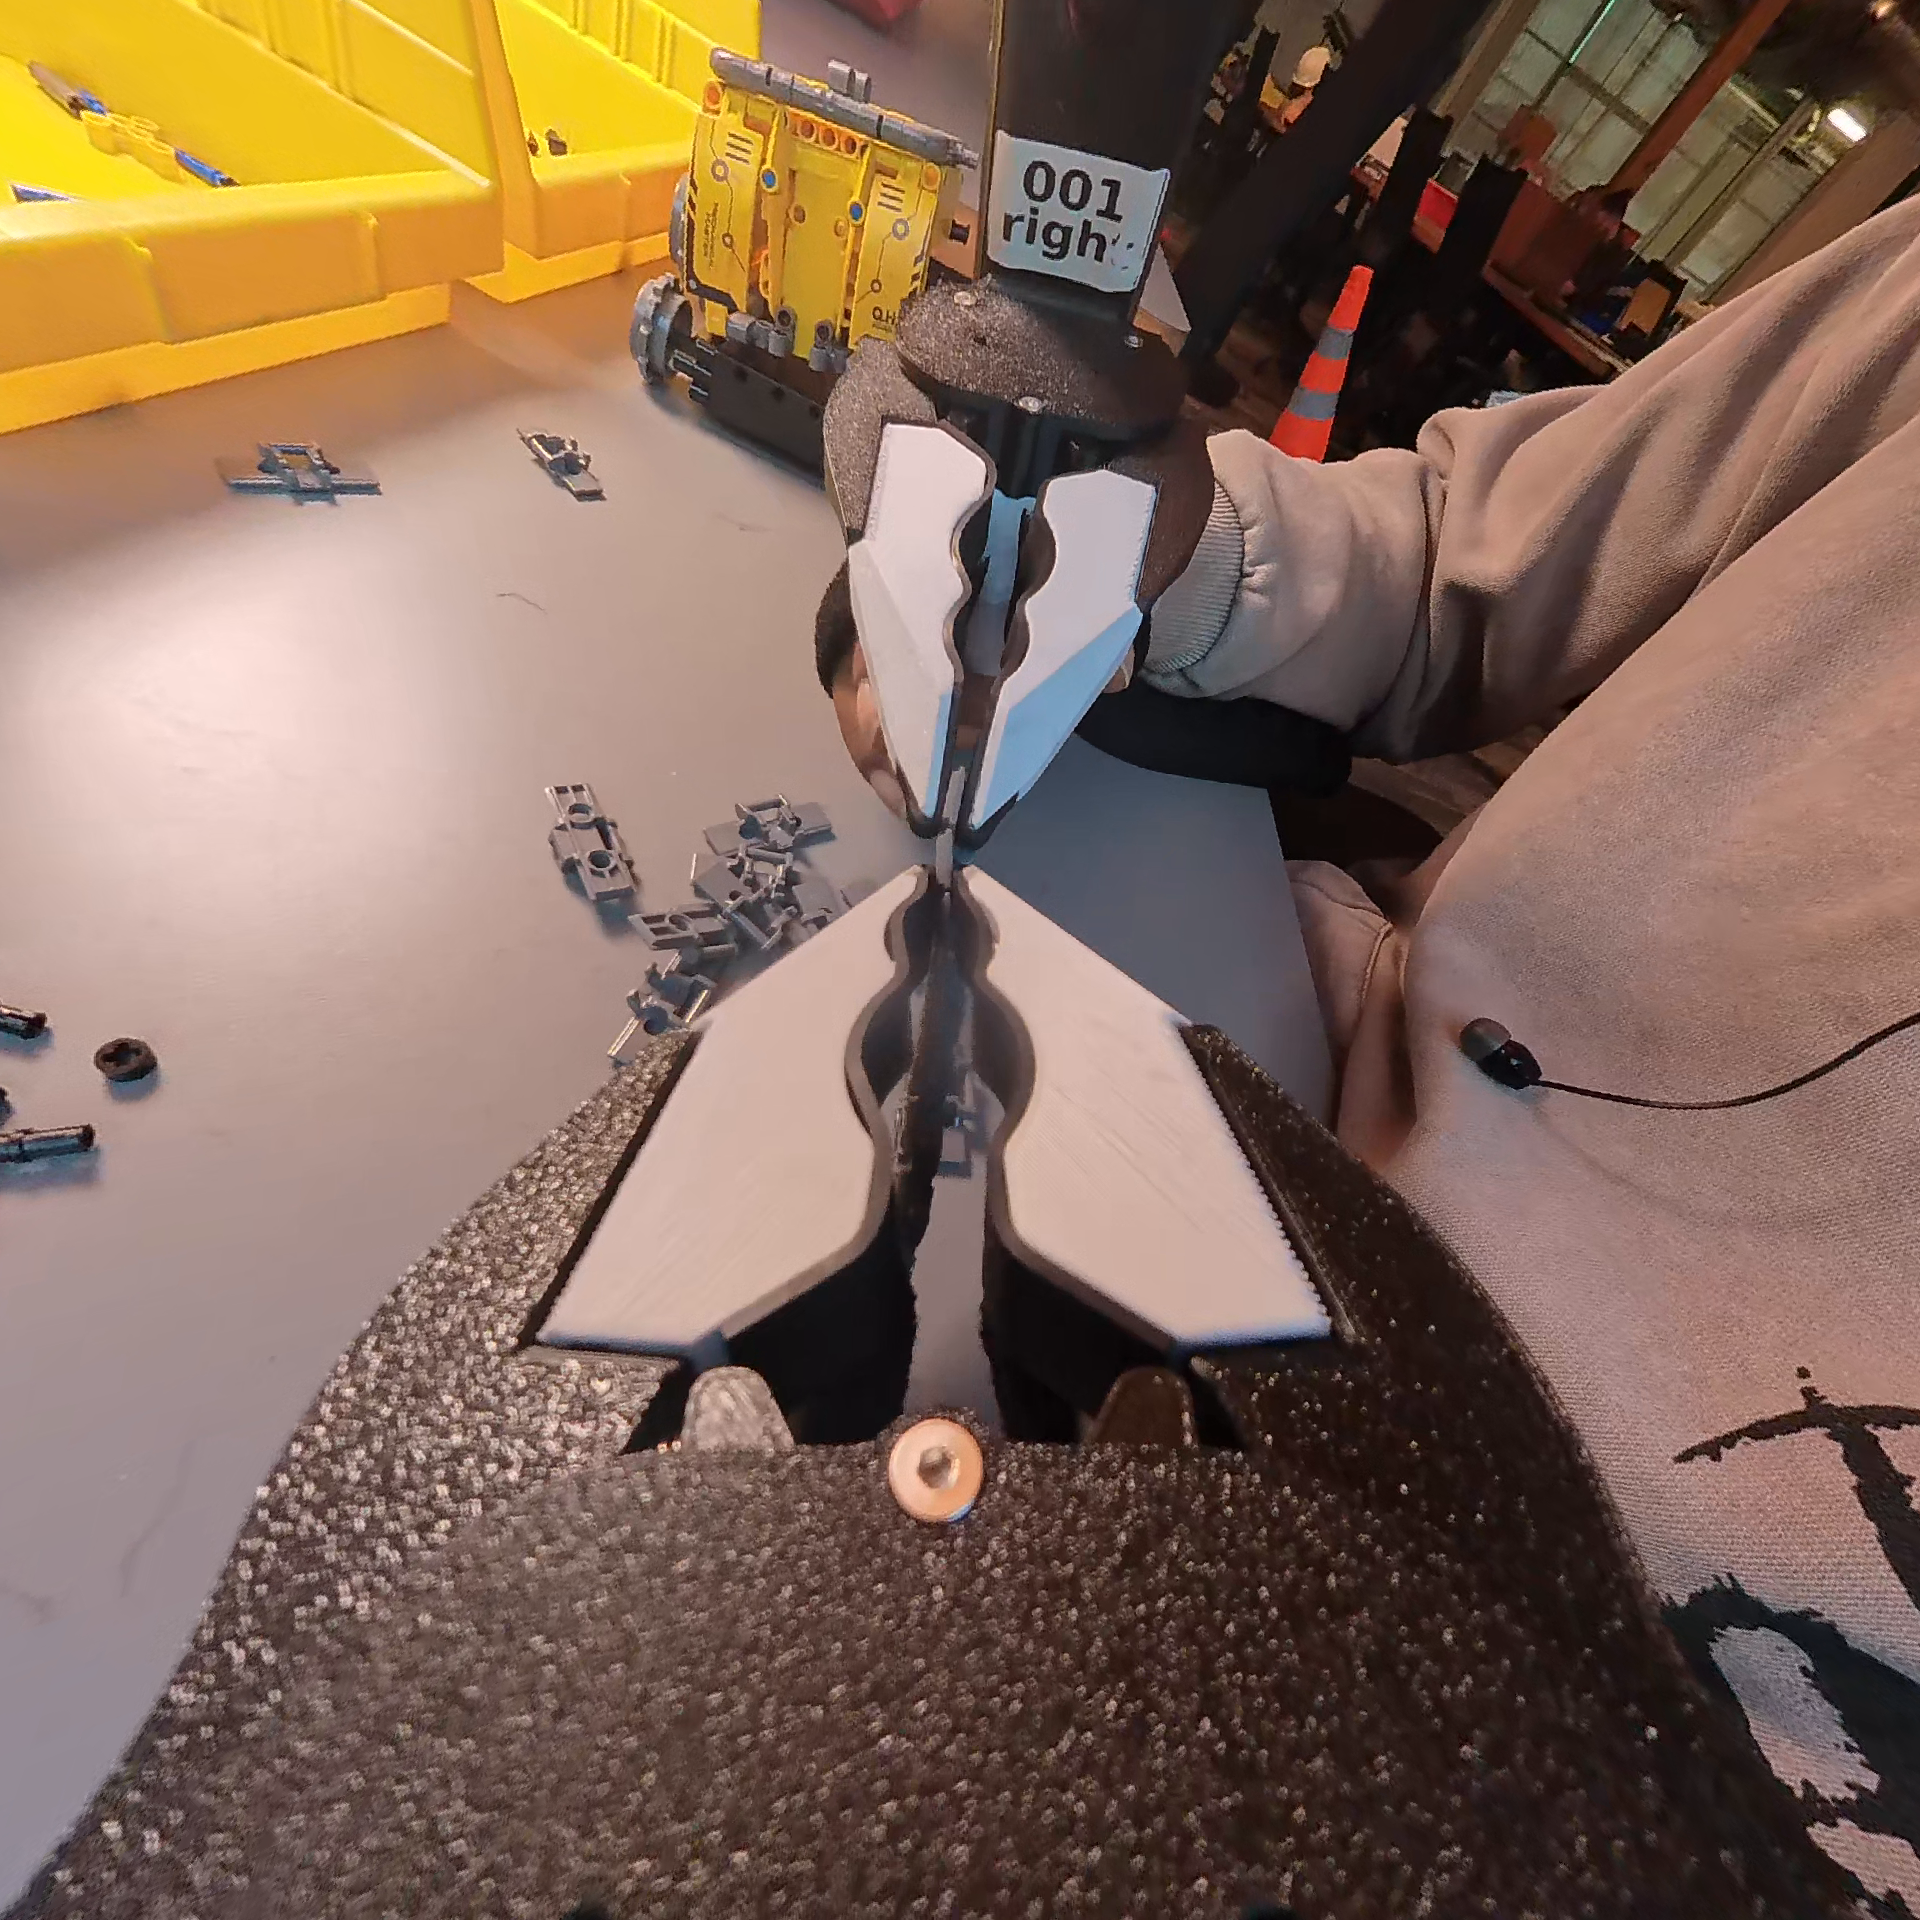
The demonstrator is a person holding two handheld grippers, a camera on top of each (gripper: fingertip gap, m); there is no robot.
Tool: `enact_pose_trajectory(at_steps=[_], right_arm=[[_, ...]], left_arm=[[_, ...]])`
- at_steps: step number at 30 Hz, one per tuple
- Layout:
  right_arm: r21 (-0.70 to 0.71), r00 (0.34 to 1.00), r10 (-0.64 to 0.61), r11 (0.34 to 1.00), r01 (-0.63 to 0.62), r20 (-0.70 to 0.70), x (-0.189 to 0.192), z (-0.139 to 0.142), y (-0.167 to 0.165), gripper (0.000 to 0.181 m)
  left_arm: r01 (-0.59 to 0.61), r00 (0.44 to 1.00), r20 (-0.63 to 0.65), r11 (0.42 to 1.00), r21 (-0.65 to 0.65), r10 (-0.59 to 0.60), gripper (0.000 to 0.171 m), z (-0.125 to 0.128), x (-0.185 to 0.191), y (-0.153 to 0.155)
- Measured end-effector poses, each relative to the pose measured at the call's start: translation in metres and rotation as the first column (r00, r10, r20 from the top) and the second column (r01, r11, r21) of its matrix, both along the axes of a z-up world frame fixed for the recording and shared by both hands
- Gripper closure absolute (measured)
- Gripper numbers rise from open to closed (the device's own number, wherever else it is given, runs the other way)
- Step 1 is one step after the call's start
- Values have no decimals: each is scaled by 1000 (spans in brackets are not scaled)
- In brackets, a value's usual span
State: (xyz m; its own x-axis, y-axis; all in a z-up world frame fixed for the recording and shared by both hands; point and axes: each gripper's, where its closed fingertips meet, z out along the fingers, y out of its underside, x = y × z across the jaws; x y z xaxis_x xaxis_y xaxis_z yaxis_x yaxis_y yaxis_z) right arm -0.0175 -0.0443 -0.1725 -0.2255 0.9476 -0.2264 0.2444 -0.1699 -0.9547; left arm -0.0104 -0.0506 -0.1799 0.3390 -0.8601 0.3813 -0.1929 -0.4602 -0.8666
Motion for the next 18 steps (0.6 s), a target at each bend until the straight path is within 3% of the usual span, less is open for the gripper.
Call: enact_pose_trajectory(at_steps=[10,13,16,18], right_arm=[[21,1000,2,1000,-2,-6,0,1,-2,181],[186,999,-35,982,41,-37,-1,4,-2,181],[382,997,-54,921,71,-55,-3,4,-7,181],[442,997,-47,894,69,-62,-2,5,-11,181]], left_arm=[[-5,999,40,998,-57,7,170,2,1,0],[-7,996,83,992,-127,17,169,4,0,1],[5,996,93,989,-149,9,170,4,-2,-2],[16,995,96,987,-157,-1,170,5,-1,-4]])
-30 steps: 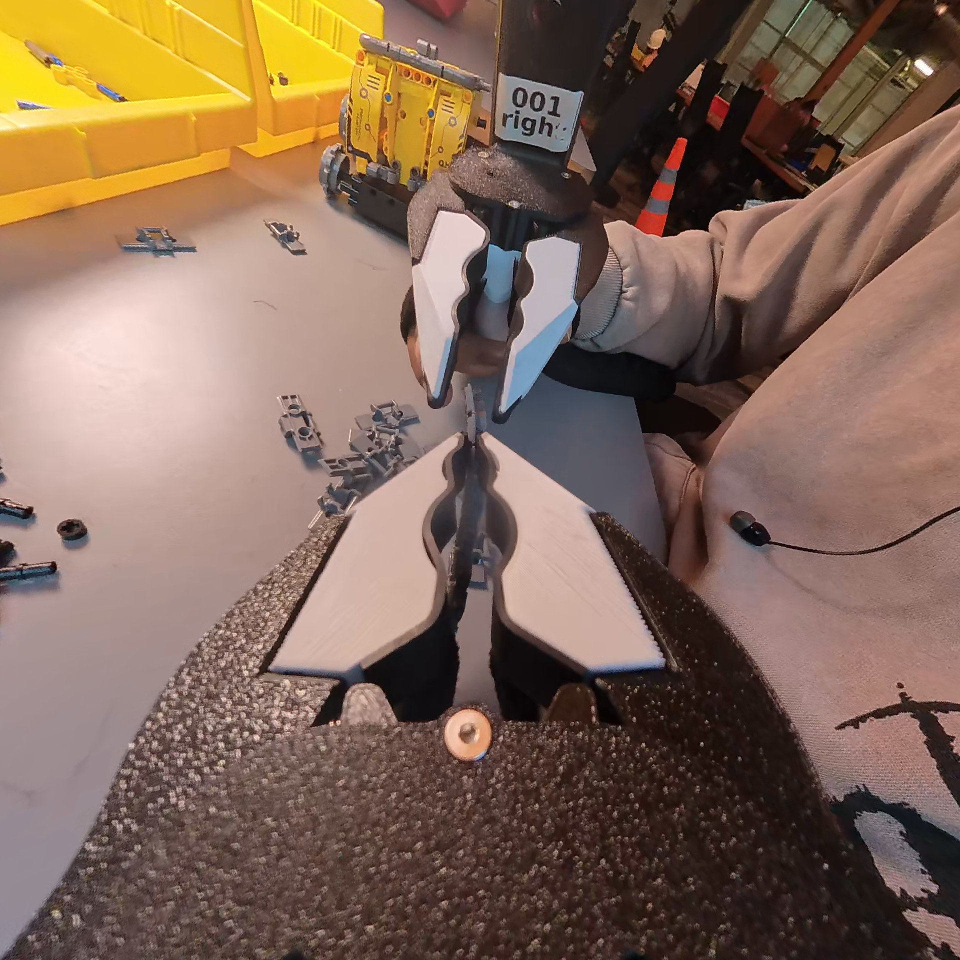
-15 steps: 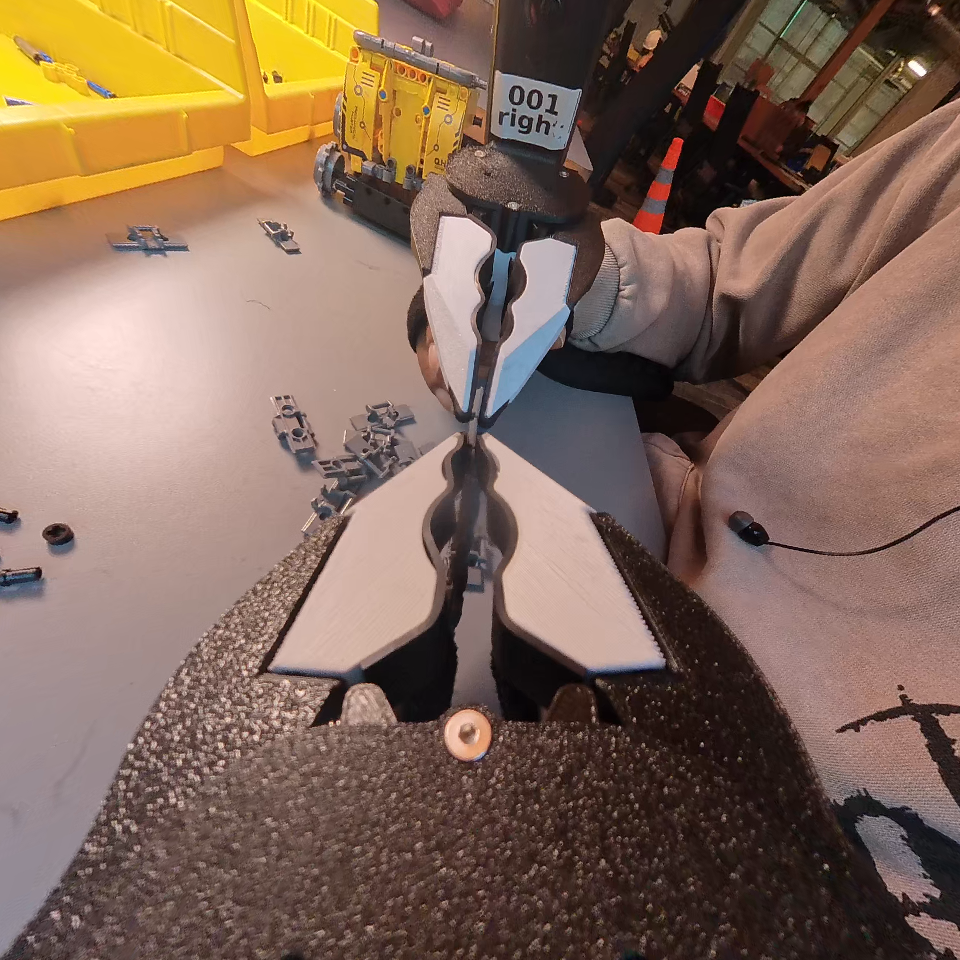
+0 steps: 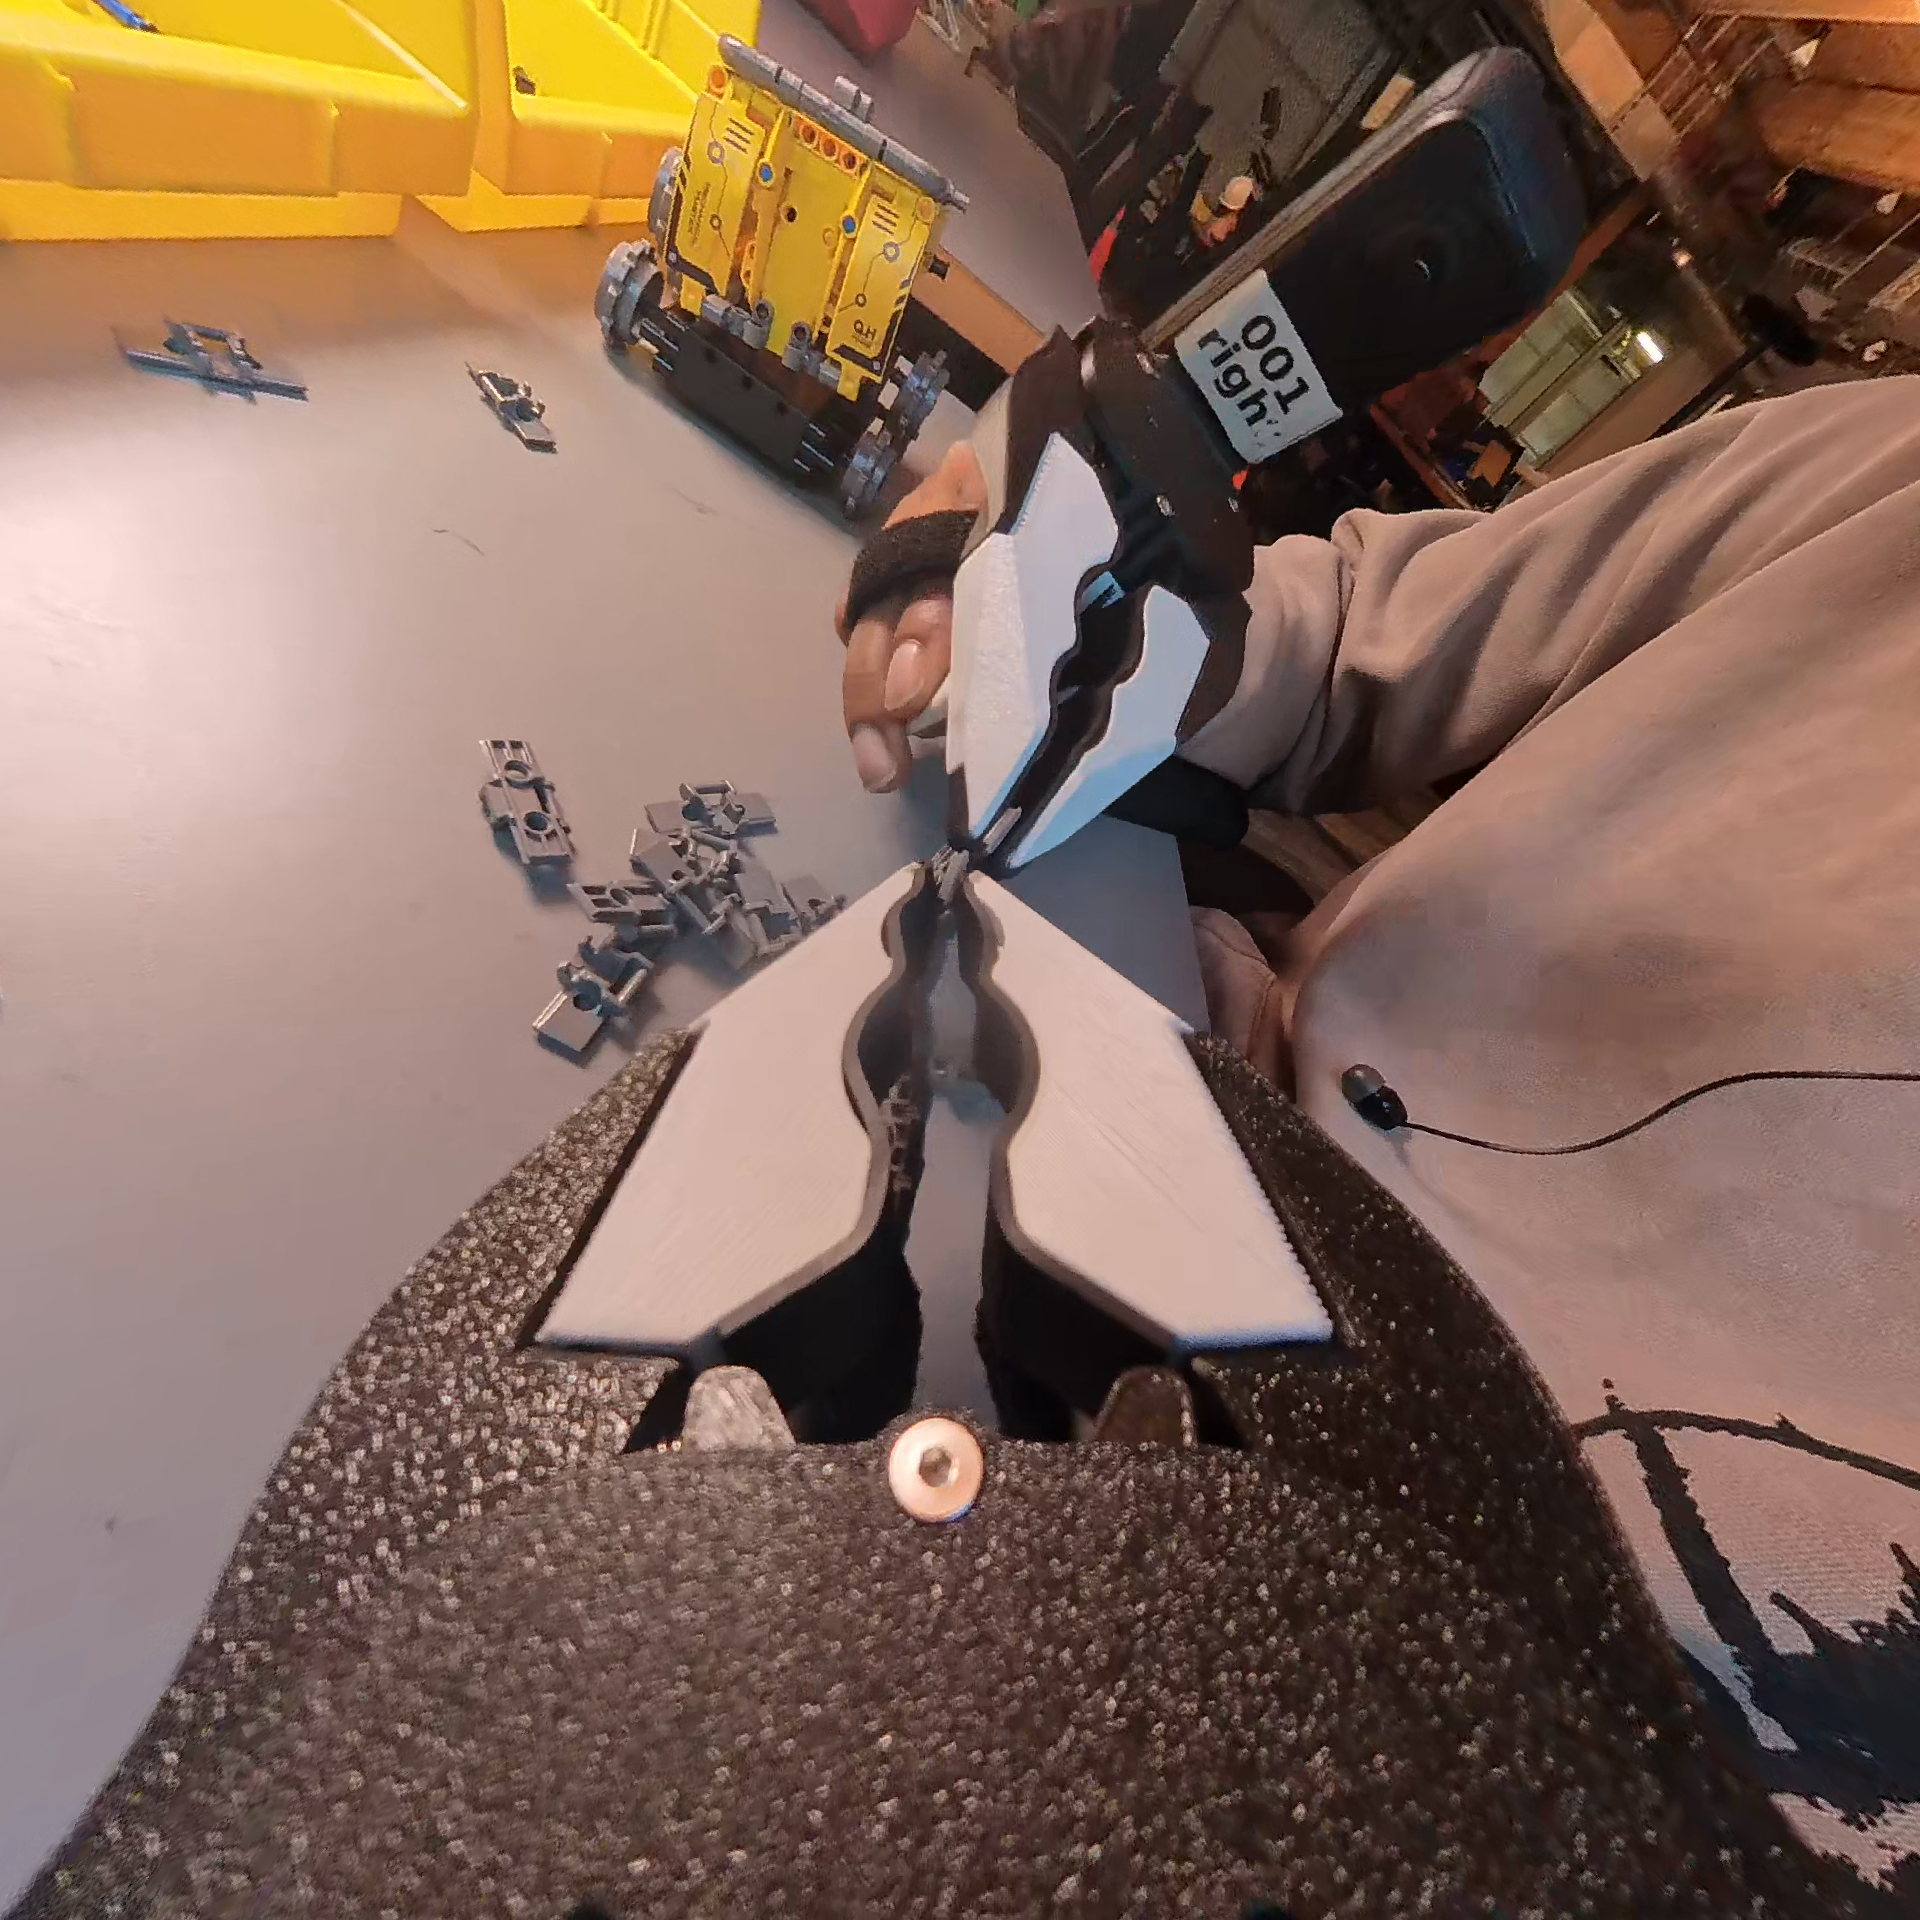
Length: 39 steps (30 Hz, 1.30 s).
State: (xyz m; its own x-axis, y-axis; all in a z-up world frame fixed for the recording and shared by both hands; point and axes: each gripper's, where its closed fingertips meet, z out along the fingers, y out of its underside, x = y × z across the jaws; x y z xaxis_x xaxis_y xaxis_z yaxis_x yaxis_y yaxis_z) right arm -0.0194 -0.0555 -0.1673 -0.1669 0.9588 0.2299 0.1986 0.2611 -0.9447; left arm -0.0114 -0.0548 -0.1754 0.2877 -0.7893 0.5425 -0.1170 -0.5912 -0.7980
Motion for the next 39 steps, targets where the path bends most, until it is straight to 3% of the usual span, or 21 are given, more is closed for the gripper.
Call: enact_pose_trajectory(at_steps=[3,4,5,6,7,8,11,15,18,22,25,27,34,39], right_arm=[[68,1000,6,998,-6,6,1,-1,-4,181],[85,998,58,995,-58,6,2,0,-13,181],[49,982,188,981,-186,-18,1,5,-46,181],[115,966,257,959,-258,20,-5,-2,-74,181],[304,972,232,923,-235,45,-13,-9,-80,181],[339,979,204,921,-193,5,-16,2,-75,181],[109,989,140,985,-134,-44,-5,21,-33,181],[-150,988,145,977,-151,-50,3,15,-24,181],[-111,998,62,992,-59,21,2,2,-5,181],[-162,993,-8,986,27,118,4,-17,14,176],[-199,988,-60,976,89,146,3,-23,26,162],[-232,989,-60,968,91,136,2,-22,27,155],[-343,996,-9,939,37,85,-3,-12,16,154],[-376,997,16,927,16,81,-4,-12,12,171]], left_arm=[[-8,1000,-11,1000,-9,8,170,-2,0,1],[-80,995,-54,997,2,80,170,-8,-6,12],[-150,984,-93,988,32,152,171,-13,-17,26],[-164,985,-47,986,15,164,170,-6,-23,30],[-147,989,-2,989,18,147,170,5,-24,27],[-136,990,-19,989,65,138,169,9,-22,24],[-130,991,-33,988,87,133,170,8,-16,21],[-142,990,-7,989,46,143,169,4,-20,26],[-142,990,17,990,19,142,169,1,-22,28],[-134,991,31,991,12,134,169,1,-21,27],[-128,991,33,992,14,128,169,2,-20,26],[-123,992,34,992,19,123,169,3,-19,24],[-73,996,49,997,36,72,169,6,-11,16],[-47,998,45,997,56,45,169,6,-6,12]])
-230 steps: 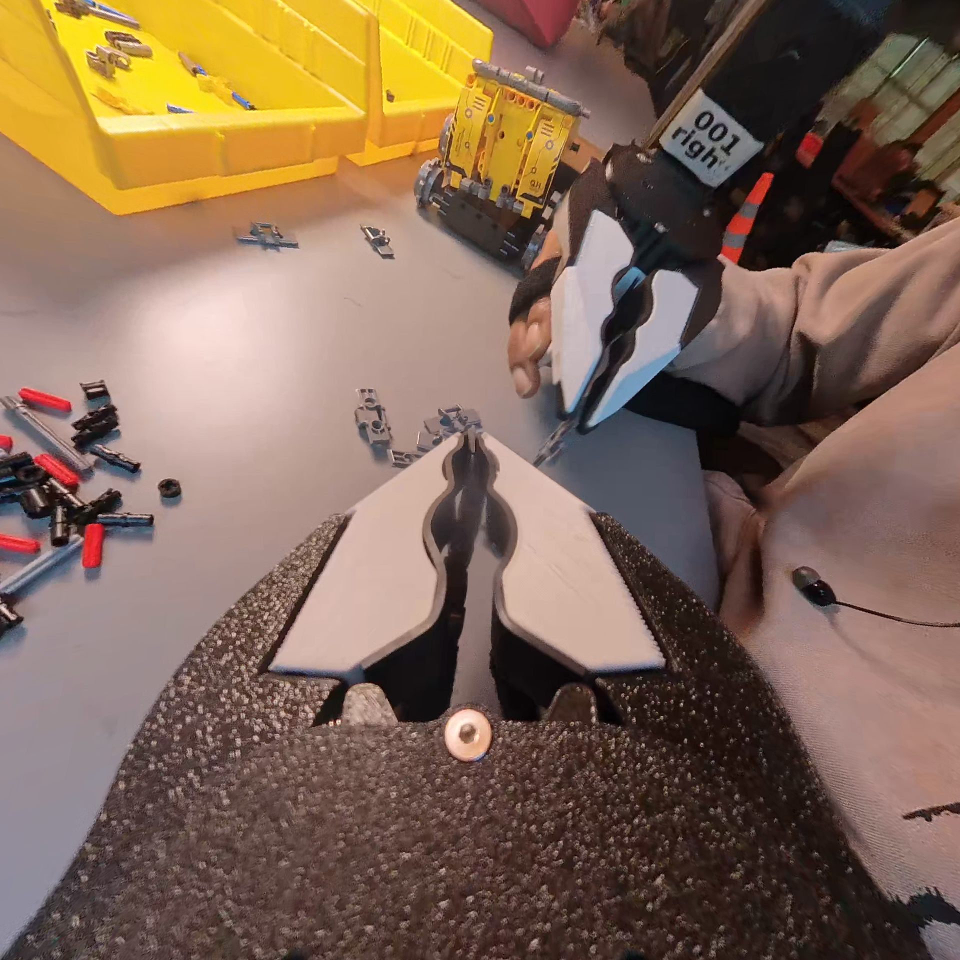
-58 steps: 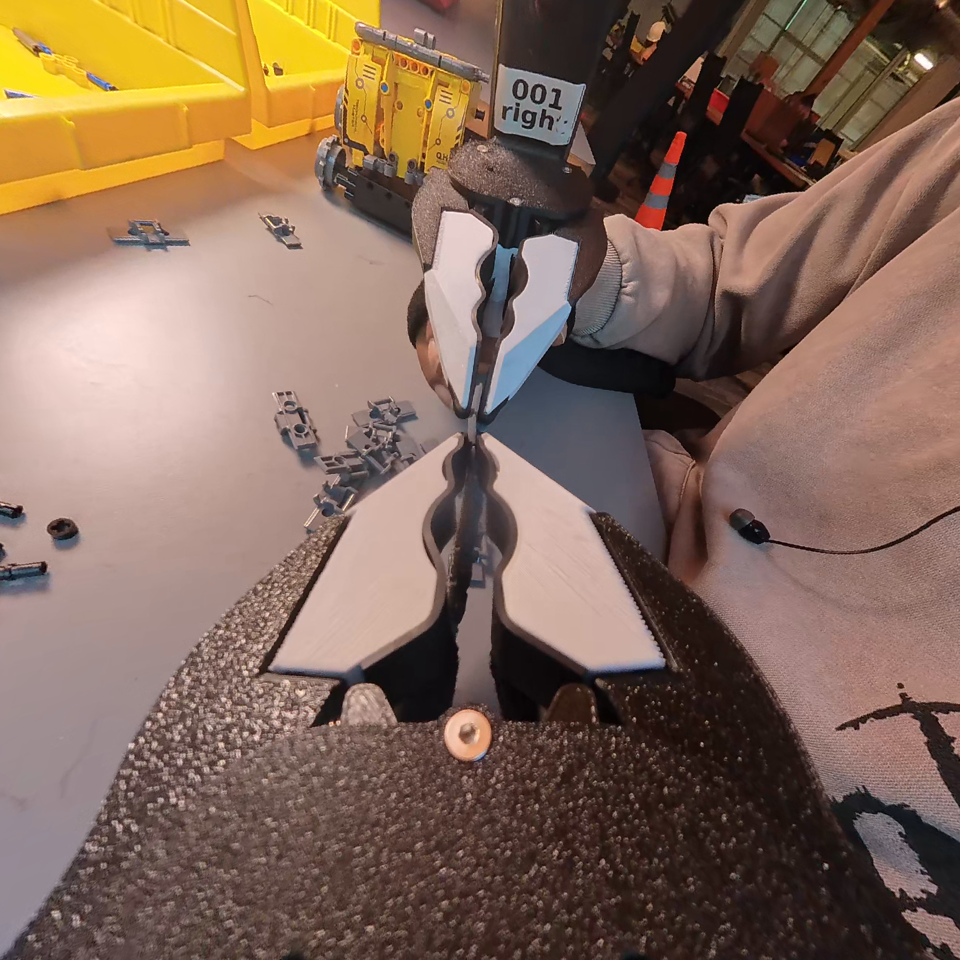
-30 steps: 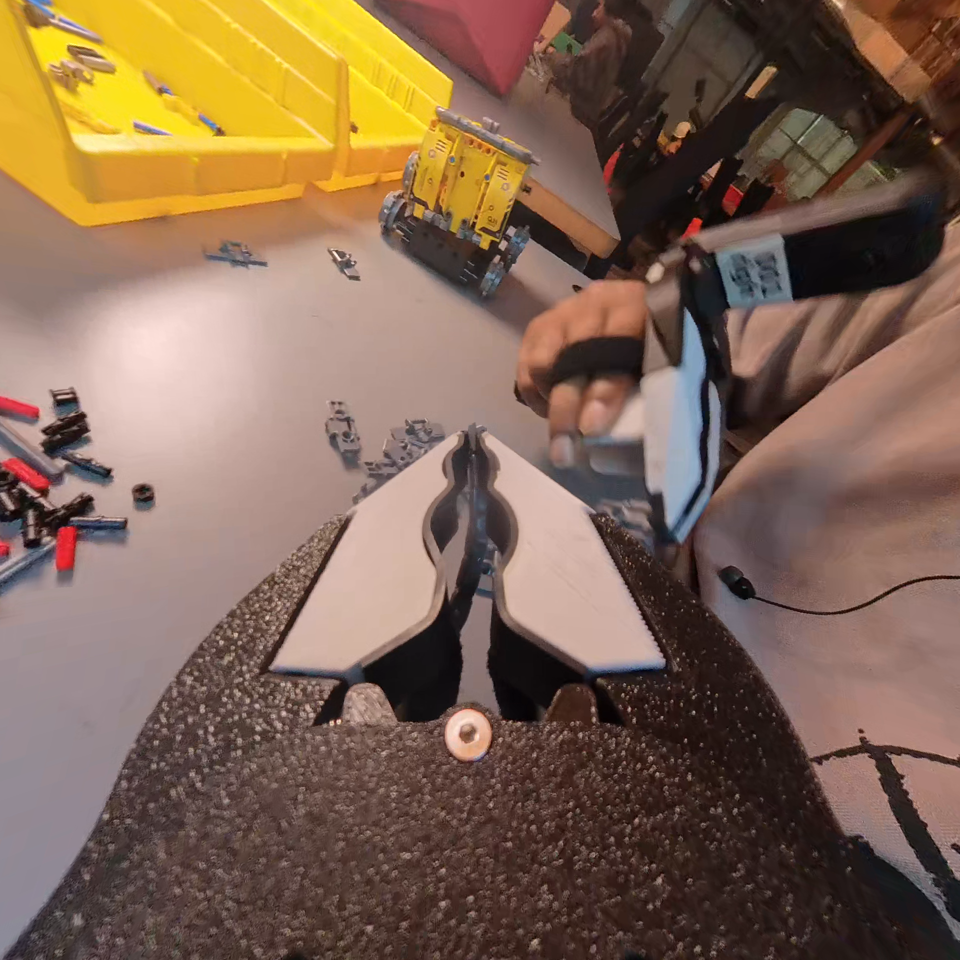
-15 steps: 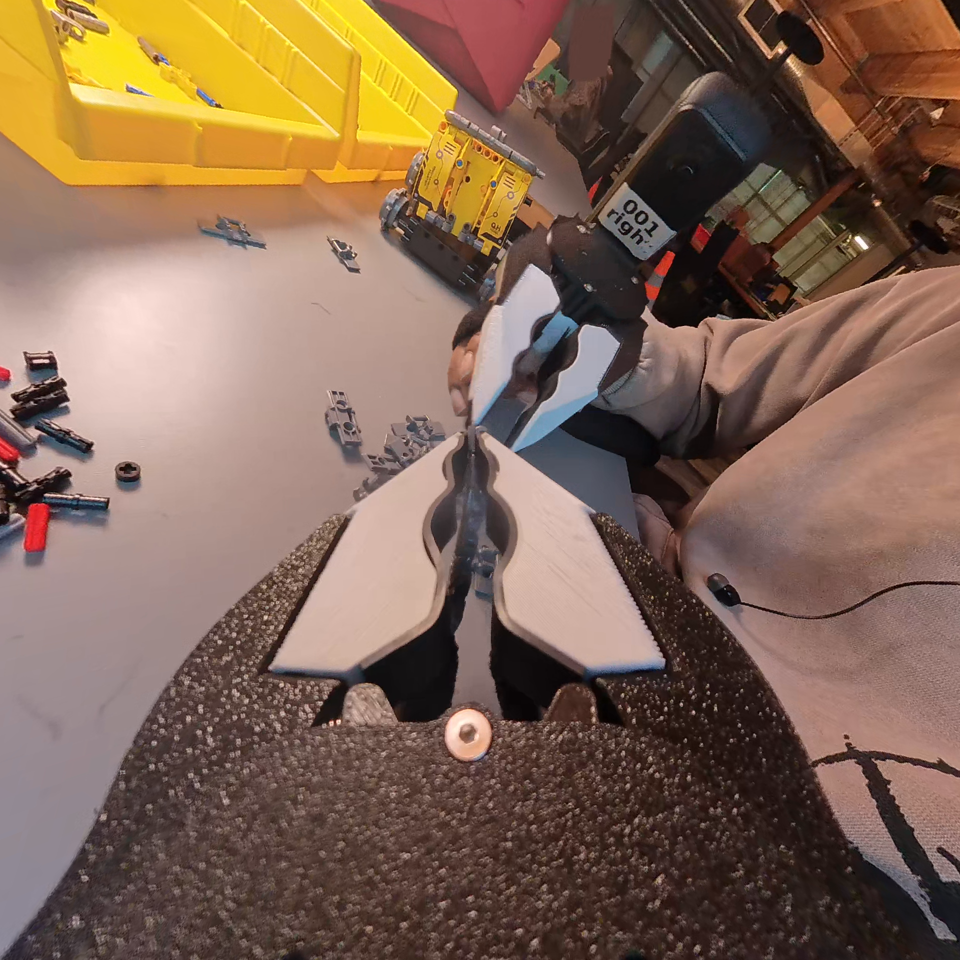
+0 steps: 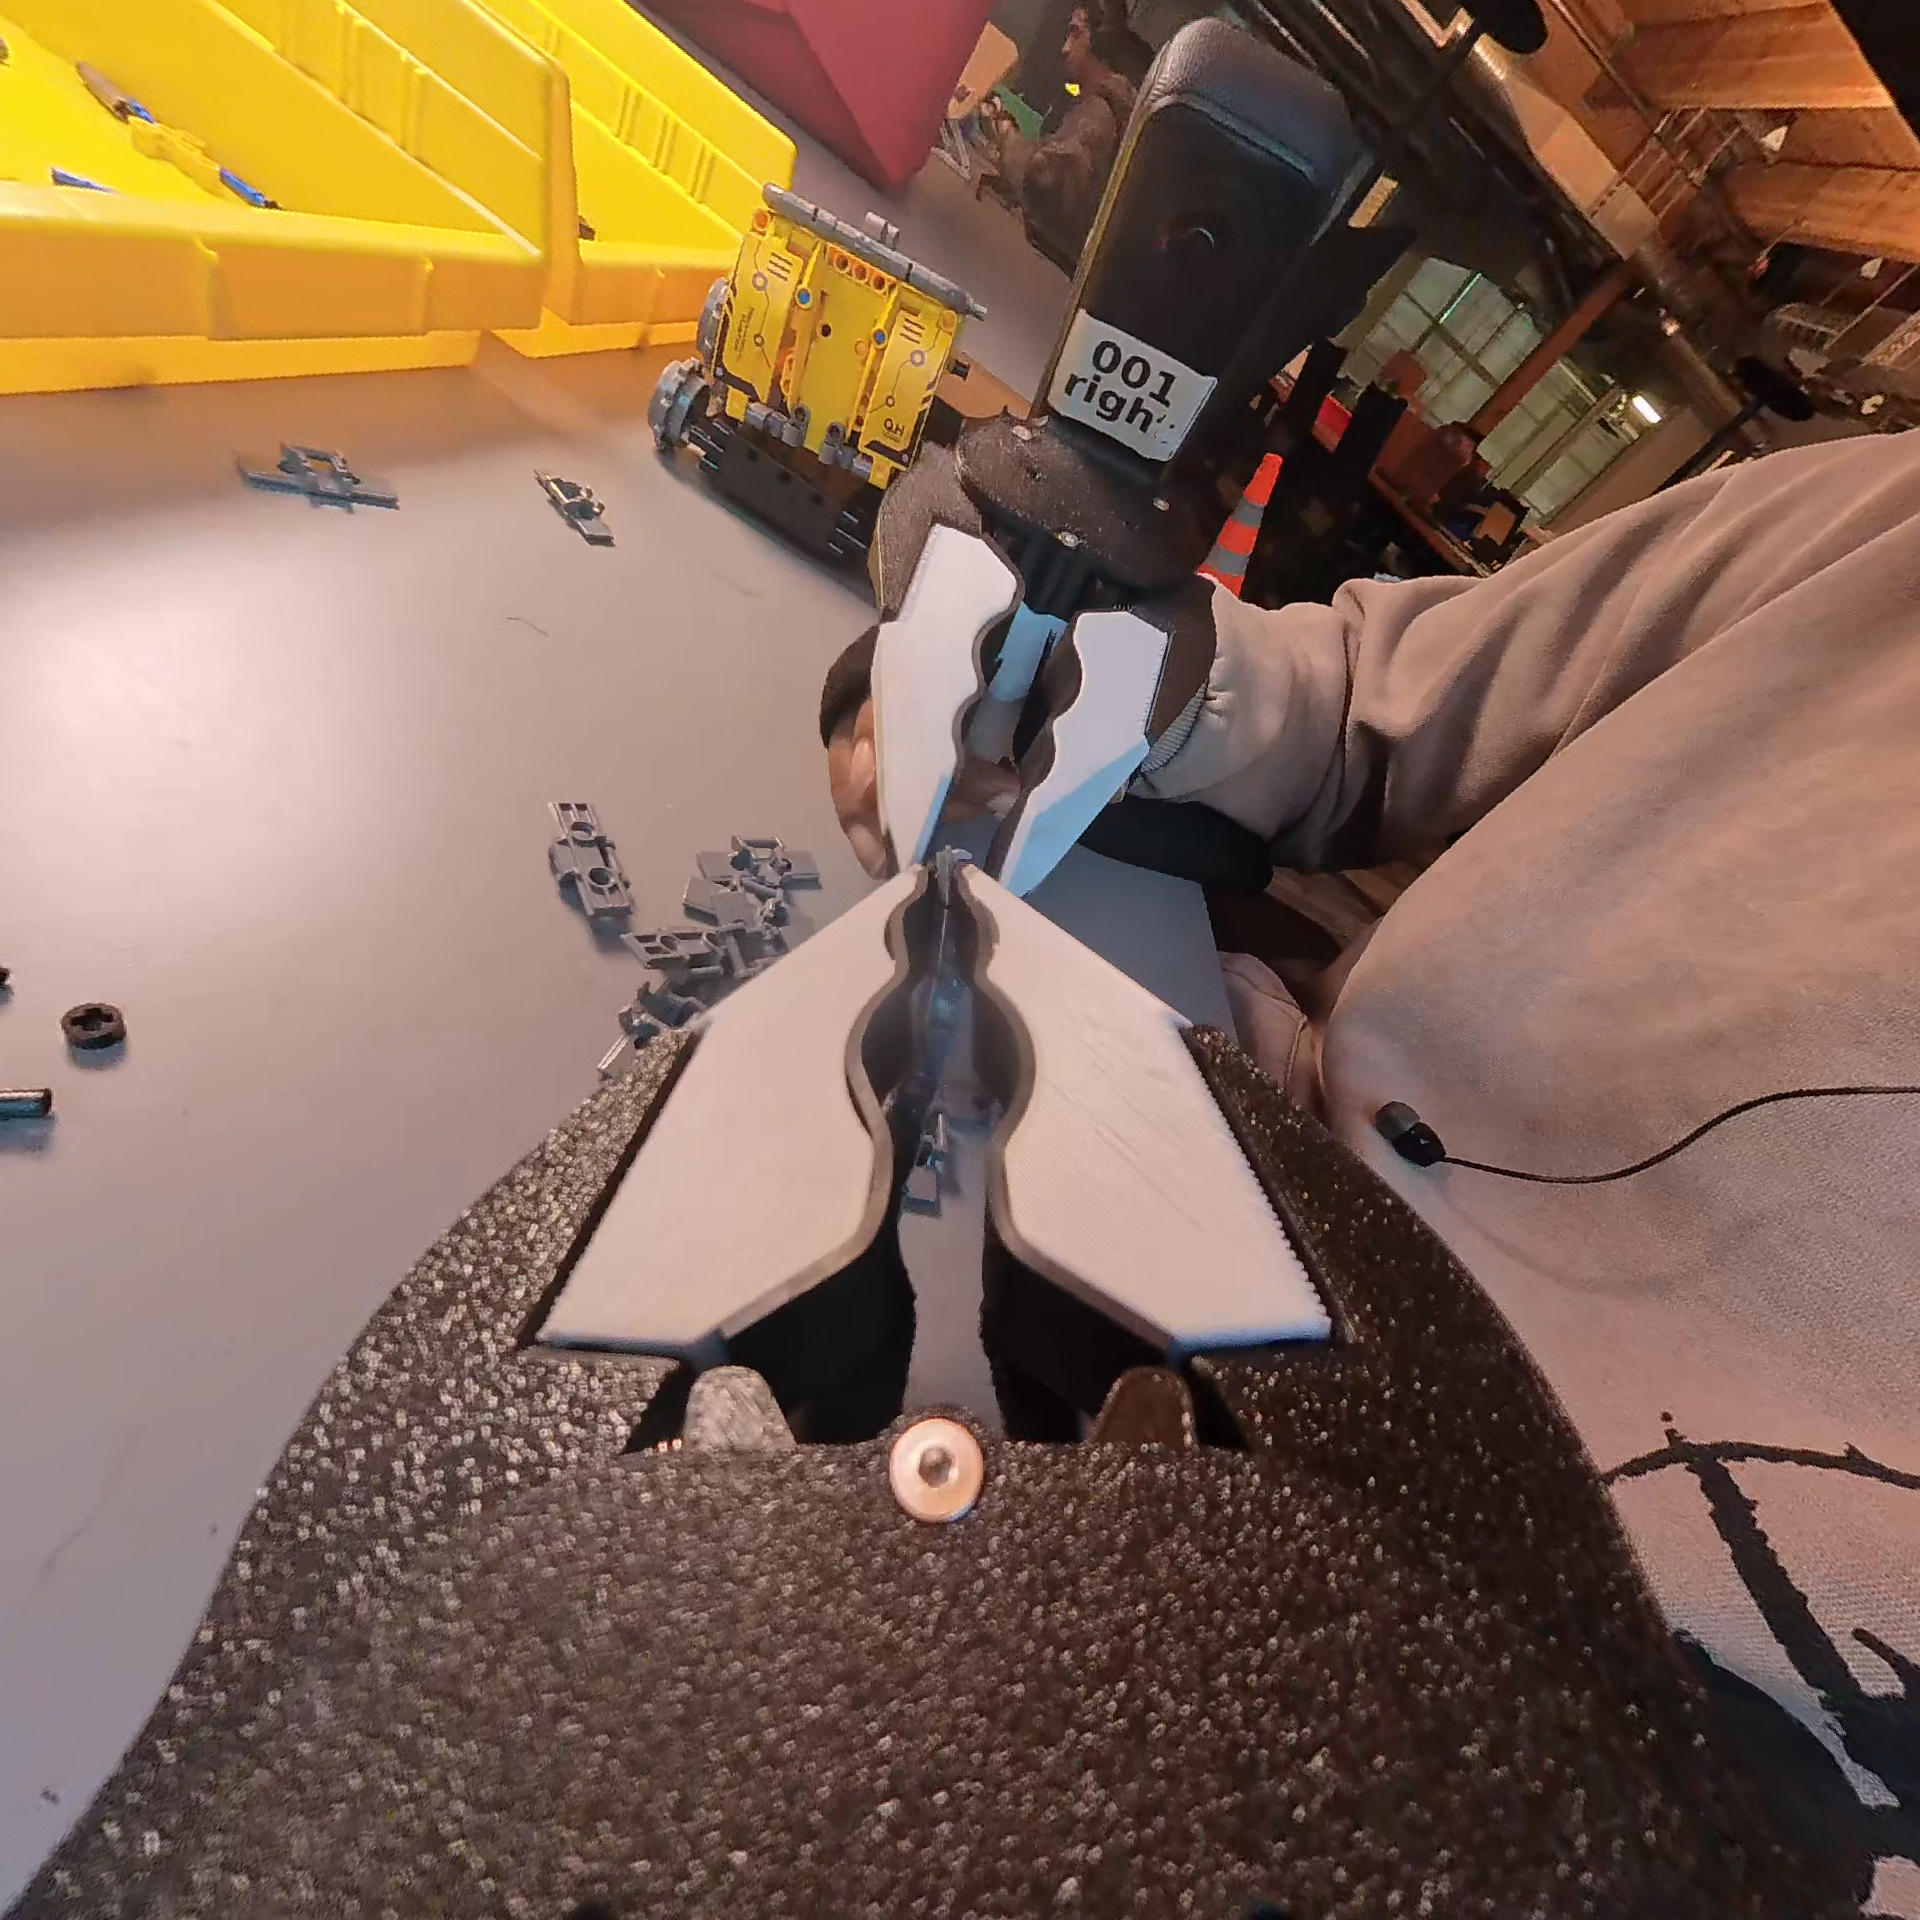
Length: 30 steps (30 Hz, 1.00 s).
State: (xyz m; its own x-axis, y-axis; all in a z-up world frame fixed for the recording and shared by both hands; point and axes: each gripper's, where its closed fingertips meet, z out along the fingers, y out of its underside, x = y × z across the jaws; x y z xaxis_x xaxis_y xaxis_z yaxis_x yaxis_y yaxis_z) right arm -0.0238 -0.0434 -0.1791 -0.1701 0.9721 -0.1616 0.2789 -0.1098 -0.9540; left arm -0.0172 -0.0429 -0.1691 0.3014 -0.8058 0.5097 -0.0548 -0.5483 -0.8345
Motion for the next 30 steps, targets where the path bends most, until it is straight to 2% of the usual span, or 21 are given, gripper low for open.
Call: enact_pose_trajectory(at_steps=[4,9,14,23,30], right_arm=[[-16,1000,20,1000,-20,-11,2,3,-3,174],[-55,999,36,998,-38,-34,4,7,-4,176],[-102,997,29,994,-35,-65,5,13,-1,176],[-124,998,25,992,-33,-66,7,13,1,176],[-136,998,30,990,-37,-50,7,10,1,175]], left_arm=[[33,999,21,999,1,-33,168,3,2,-5],[78,997,18,996,30,-79,156,5,6,-12],[75,995,-69,996,46,-72,162,-8,4,-11],[43,999,-19,998,48,-42,168,1,-1,-6],[44,998,-41,999,23,-43,169,-3,-2,-6]])
